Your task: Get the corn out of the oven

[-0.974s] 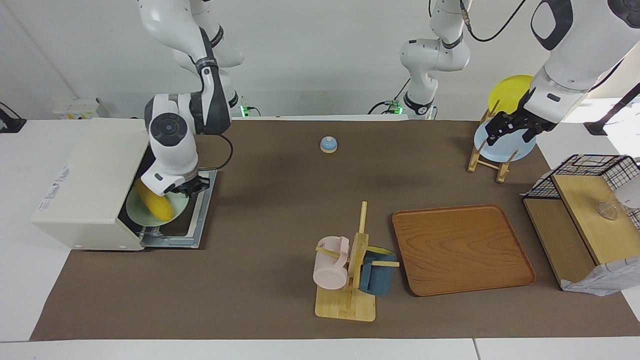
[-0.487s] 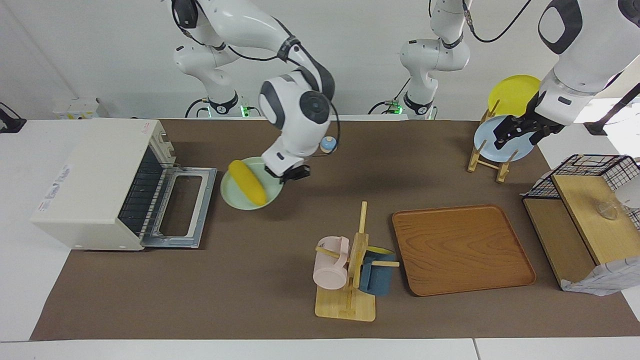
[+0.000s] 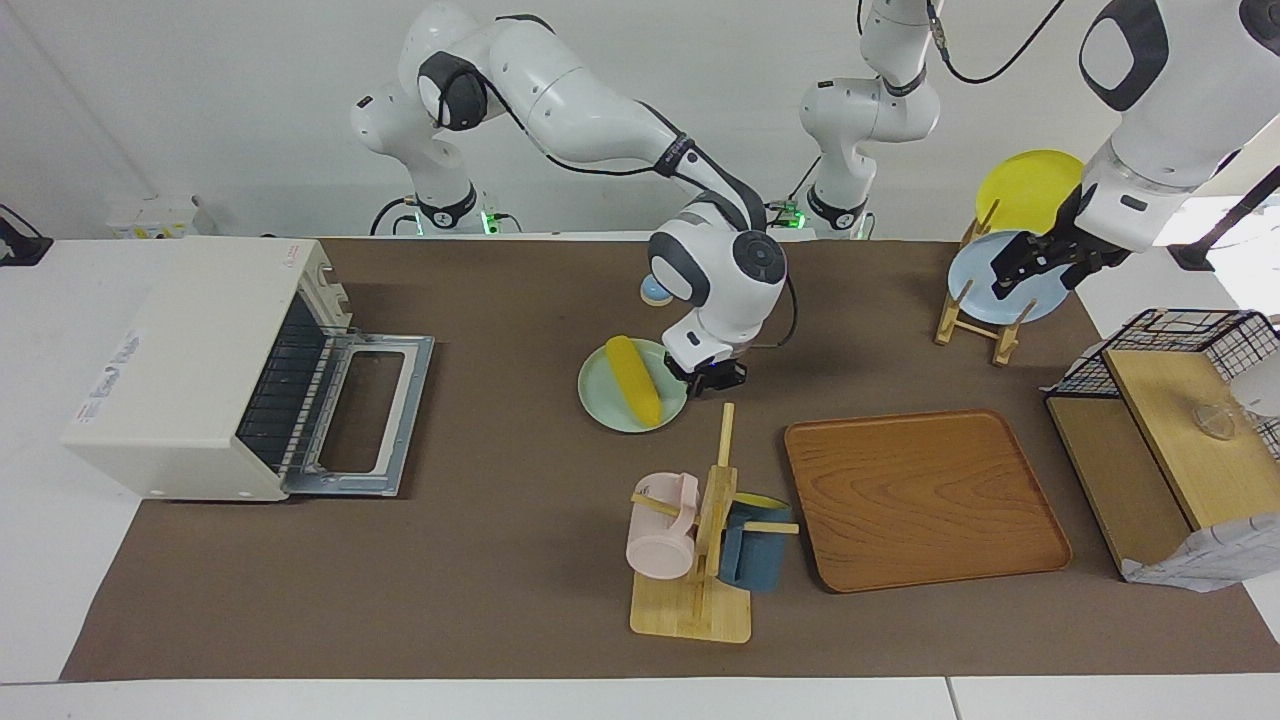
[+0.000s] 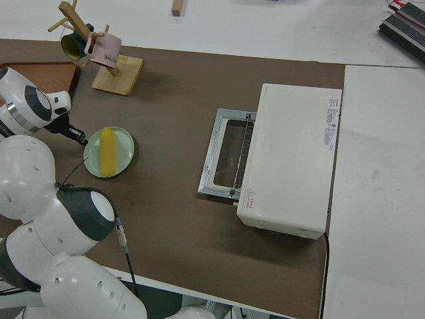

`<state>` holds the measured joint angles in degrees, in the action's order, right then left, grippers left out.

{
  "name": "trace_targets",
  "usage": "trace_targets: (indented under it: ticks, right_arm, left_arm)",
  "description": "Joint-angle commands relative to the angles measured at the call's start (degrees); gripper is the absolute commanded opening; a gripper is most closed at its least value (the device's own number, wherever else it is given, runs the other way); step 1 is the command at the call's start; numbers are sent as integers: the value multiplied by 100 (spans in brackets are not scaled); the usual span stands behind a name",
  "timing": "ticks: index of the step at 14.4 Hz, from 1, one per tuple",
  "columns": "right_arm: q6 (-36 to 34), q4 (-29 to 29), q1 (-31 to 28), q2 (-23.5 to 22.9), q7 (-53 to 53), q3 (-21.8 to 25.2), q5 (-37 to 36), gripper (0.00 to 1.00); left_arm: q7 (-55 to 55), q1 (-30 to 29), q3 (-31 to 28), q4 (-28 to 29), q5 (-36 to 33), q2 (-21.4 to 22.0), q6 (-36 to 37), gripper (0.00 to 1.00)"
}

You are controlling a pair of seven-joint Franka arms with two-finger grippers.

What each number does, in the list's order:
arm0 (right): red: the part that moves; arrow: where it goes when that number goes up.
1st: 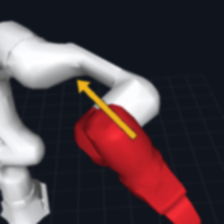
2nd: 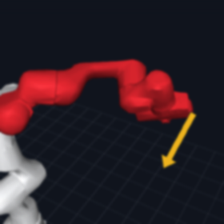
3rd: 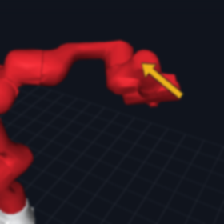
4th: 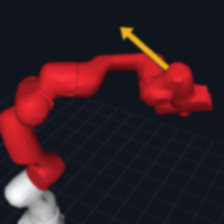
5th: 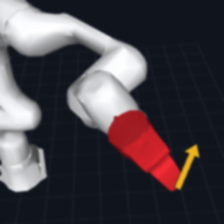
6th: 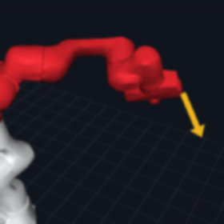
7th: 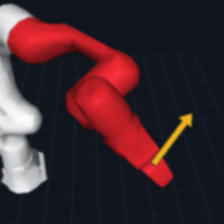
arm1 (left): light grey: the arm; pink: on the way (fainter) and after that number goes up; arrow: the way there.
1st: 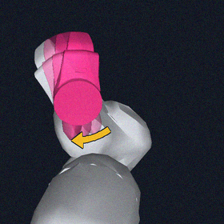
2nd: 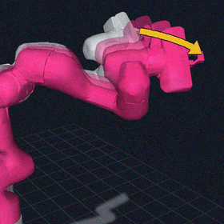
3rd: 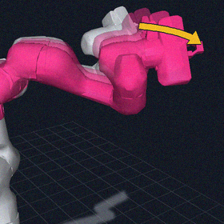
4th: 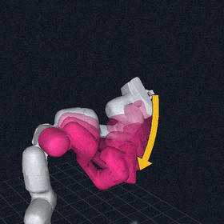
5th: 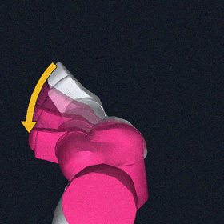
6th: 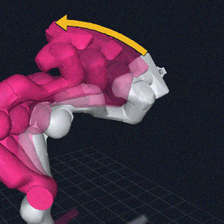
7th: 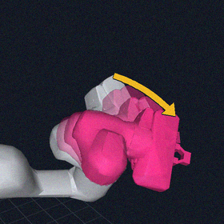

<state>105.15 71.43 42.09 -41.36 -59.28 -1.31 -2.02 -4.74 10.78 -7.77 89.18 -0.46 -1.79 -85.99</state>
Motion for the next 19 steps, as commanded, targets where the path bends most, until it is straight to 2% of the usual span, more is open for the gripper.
trace_targets:
  ticks: [1, 2, 4, 5, 6, 7, 10, 12, 13, 16, 19]
  right_arm:
    - [-738, -822, -437, 232, 47, -19, 316, 50]
    - [-828, -797, -787, 477, 466, -18, 308, 50]
    - [-995, -264, -1403, 1030, 1651, -18, 343, 49]
    - [-988, 383, -1693, 1451, 2057, -18, 343, 42]
    - [-892, 1051, -1930, 1838, 2391, -1, 282, 29]
    - [-586, 1771, -2168, 2155, 2812, 8, 220, 18]
    - [353, 3390, -2748, 2719, 3878, -1, -473, 1]
    - [979, 4113, -2986, 2861, 4282, 8, -859, 0]
    - [1173, 4247, -3214, 2827, 4406, -1, -966, 0]
    - [1253, 4266, -3313, 2616, 4416, -1, -1150, 0]
    - [1551, 4449, -3400, 2589, 4416, -1, -1213, 0]
  left_arm:
    - [-18, -41, 30, 398, -60, 257, -234, 100]
    - [-53, 12, 39, 625, -51, 353, -452, 100]
    - [-507, 308, 170, 1746, -51, 844, -1503, 100]
    - [-972, 755, 223, 2396, -51, 1125, -2048, 100]
    - [-1751, 1342, 241, 2899, -51, 1197, -2567, 100]
    - [-2541, 1983, 241, 3086, -51, 1059, -3042, 100]
    - [-3899, 3190, 241, 2905, -51, -19, -4185, 100]
    - [-4524, 3631, 241, 2554, -51, -784, -4697, 100]
    - [-4640, 3755, 241, 2369, -42, -1049, -4804, 100]
    - [-4912, 4080, 241, 1965, -7, -1700, -5041, 100]
    - [-5019, 4275, 241, 1849, -7, -1966, -5262, 99]
